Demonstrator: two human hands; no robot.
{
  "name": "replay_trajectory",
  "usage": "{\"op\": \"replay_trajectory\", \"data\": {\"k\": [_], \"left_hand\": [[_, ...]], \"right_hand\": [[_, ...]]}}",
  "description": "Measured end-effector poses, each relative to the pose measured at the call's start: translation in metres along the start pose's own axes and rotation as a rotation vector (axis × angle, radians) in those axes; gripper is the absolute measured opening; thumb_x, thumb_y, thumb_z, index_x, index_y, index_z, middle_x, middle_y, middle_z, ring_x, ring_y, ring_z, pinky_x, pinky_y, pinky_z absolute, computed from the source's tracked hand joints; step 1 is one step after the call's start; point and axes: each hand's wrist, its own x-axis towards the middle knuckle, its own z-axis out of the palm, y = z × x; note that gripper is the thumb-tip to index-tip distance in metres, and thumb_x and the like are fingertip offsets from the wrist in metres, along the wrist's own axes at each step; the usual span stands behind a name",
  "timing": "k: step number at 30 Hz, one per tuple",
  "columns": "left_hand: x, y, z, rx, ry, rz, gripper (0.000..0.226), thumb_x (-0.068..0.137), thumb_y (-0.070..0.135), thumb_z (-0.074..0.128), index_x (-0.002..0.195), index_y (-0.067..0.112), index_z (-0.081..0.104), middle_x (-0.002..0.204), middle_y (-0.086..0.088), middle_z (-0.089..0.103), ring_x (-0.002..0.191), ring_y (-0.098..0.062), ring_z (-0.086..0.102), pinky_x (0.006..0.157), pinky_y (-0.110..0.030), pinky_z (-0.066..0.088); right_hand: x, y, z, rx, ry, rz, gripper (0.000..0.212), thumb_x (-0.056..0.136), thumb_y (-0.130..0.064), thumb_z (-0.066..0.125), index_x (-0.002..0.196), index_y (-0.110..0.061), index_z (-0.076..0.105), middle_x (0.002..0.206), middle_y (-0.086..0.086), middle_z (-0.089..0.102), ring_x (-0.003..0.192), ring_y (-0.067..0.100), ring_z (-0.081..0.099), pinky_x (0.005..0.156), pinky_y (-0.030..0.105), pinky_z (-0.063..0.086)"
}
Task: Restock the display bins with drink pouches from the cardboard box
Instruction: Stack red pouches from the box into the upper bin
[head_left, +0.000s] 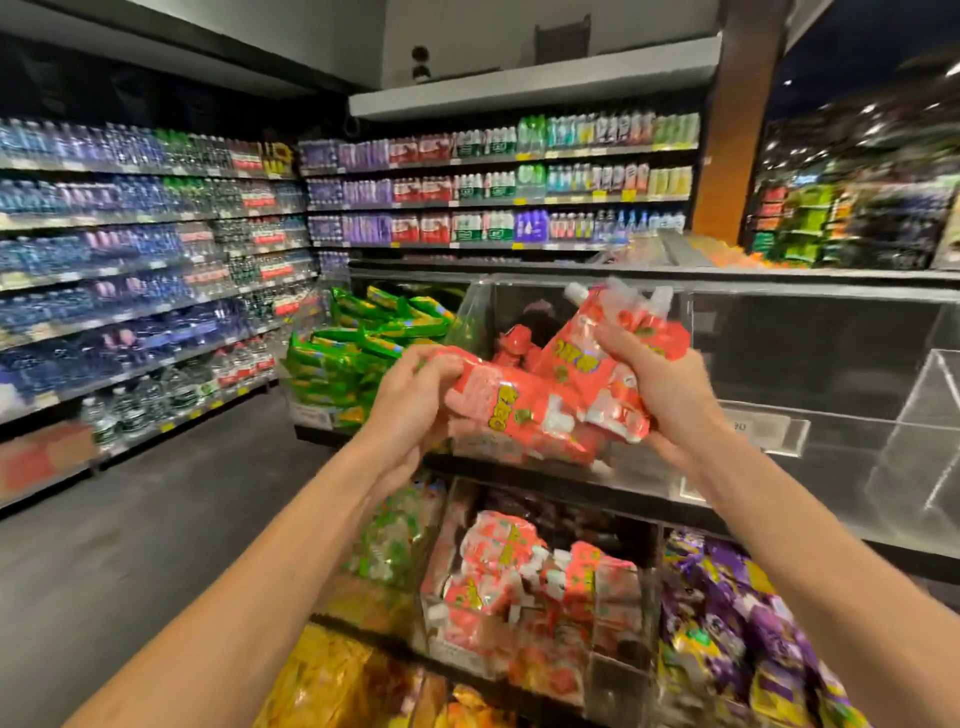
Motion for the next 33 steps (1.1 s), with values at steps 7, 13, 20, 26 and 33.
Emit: {"op": "replay_trajectory", "data": {"k": [7, 13, 20, 26, 33], "left_hand": [[0.095, -0.003, 0.024, 0.262, 0.016, 0.137, 0.021, 0.075, 0.036, 0.064, 0.087, 0.021, 0.054, 0.086, -0.005, 0.064, 0.077, -0.022, 0.061, 0.071, -0.040, 0.054], [0.164, -0.025, 0.054, 0.789, -0.293, 0.226, 0.020, 0.092, 0.034, 0.061, 0.093, 0.014, 0.058, 0.089, -0.004, 0.062, 0.087, -0.024, 0.057, 0.078, -0.036, 0.045], [0.188, -0.053, 0.080, 1.081, -0.831, 0.183, 0.017, 0.098, 0.030, 0.059, 0.098, 0.013, 0.059, 0.088, -0.001, 0.059, 0.077, -0.016, 0.055, 0.065, -0.030, 0.046], [0.198, -0.053, 0.093, 1.310, -0.807, 0.080, 0.023, 0.094, 0.021, 0.062, 0.112, 0.010, 0.069, 0.099, -0.002, 0.066, 0.087, -0.020, 0.061, 0.077, -0.030, 0.052], [0.193, -0.046, 0.110, 1.511, -0.833, 0.200, 0.050, 0.084, 0.033, 0.078, 0.126, 0.009, 0.063, 0.125, -0.005, 0.066, 0.113, -0.026, 0.063, 0.092, -0.035, 0.054]], "right_hand": [[0.048, -0.026, 0.005, -0.050, 0.192, -0.207, 0.012, 0.086, -0.014, 0.076, 0.078, -0.015, 0.068, 0.063, -0.006, 0.071, 0.057, 0.009, 0.066, 0.059, 0.026, 0.054], [0.069, -0.019, 0.010, -0.108, 0.317, -0.217, 0.010, 0.084, -0.017, 0.078, 0.079, -0.016, 0.070, 0.068, -0.004, 0.074, 0.064, 0.011, 0.071, 0.067, 0.029, 0.060], [0.071, -0.010, 0.008, -0.151, 0.370, -0.192, 0.007, 0.086, -0.017, 0.076, 0.085, -0.015, 0.070, 0.072, -0.002, 0.076, 0.065, 0.012, 0.073, 0.060, 0.028, 0.059], [0.070, -0.002, 0.009, -0.190, 0.356, -0.152, 0.008, 0.086, -0.017, 0.076, 0.084, -0.013, 0.069, 0.073, 0.003, 0.076, 0.065, 0.016, 0.074, 0.057, 0.028, 0.058], [0.074, 0.002, 0.006, -0.227, 0.328, -0.106, 0.014, 0.086, -0.019, 0.076, 0.092, -0.008, 0.070, 0.077, 0.006, 0.077, 0.068, 0.019, 0.075, 0.053, 0.027, 0.057]]}}
